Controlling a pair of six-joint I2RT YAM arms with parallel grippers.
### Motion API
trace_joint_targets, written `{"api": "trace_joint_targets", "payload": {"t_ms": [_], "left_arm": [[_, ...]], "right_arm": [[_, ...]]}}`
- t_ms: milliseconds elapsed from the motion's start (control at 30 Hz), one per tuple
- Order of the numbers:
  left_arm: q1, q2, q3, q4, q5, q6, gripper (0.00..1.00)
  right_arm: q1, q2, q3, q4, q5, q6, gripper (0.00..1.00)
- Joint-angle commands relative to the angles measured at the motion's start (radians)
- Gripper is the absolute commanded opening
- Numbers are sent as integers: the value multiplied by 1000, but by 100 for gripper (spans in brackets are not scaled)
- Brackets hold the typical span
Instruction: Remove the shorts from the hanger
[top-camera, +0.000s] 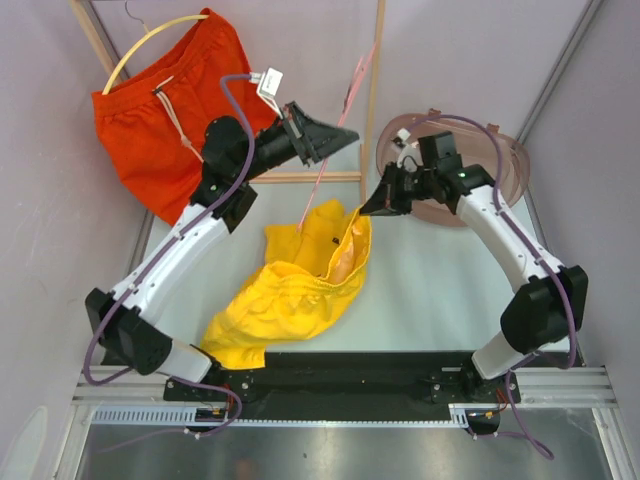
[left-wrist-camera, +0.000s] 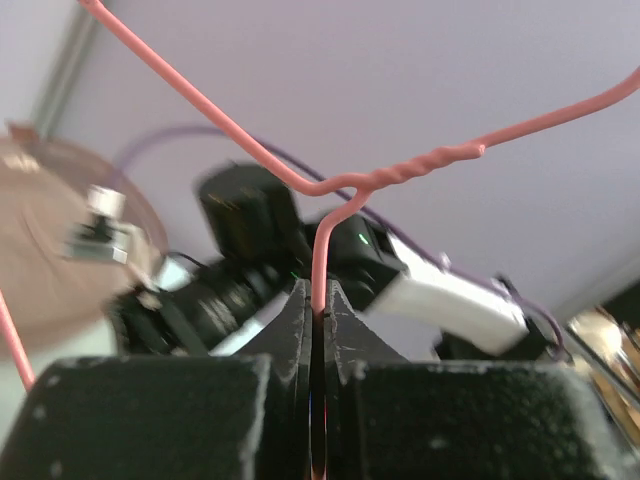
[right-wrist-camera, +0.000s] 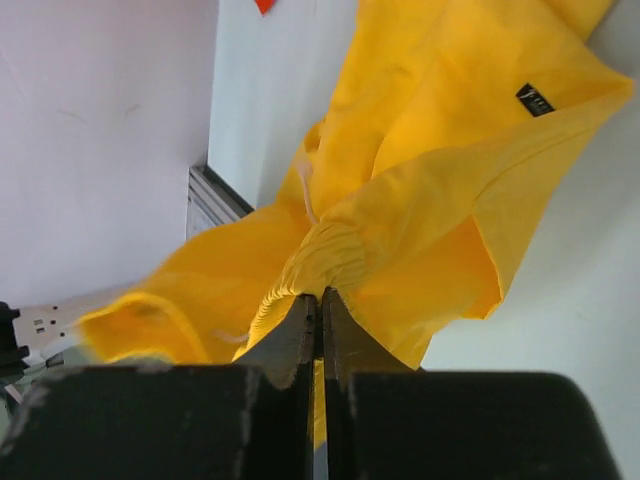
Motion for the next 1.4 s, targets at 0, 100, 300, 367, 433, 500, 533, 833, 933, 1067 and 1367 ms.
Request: {"api": "trace_joint_targets", "payload": {"t_ms": [0,100,300,367,433,500,533,833,933,1067,1367], "left_arm": [[7,83,140,219,-164,-62,0],[15,142,191,290,-201,-163,0],[22,178,289,244,-132,-248,0],[22,140,256,184,-119,-196,0],[22,68,202,71,-119,-124,0],[25,17,168,-18,-132,-70,0],[27,-38,154,-117,-142,-26,0],[145,-325,-85,-547,-254,20,0],[192,-415,-123,-643,-265,36,0],[222,-498,-111,-753,-291,74,0],[225,-610,-62,-925,-356,109,0]], "right_arm": [[-88,-127,7,-37,-29,-13,0],[-114,-183,4,-69,25,-35,0],[-249,-295,8,-153,287,-23,0],[-284,-303,28,-201,444,-15,0],[-313,-303,74,-254,573,-27,0],[-321,-297,129,-290,653,-44,0],[-321,-283,149,-299,727,-50,0],[-219,-182,217,-284,798,-90,0],[-53,-135,208,-241,815,-78,0],[206,-41,174,-125,708,-1,0],[483,287,208,138,209,99,0]]}}
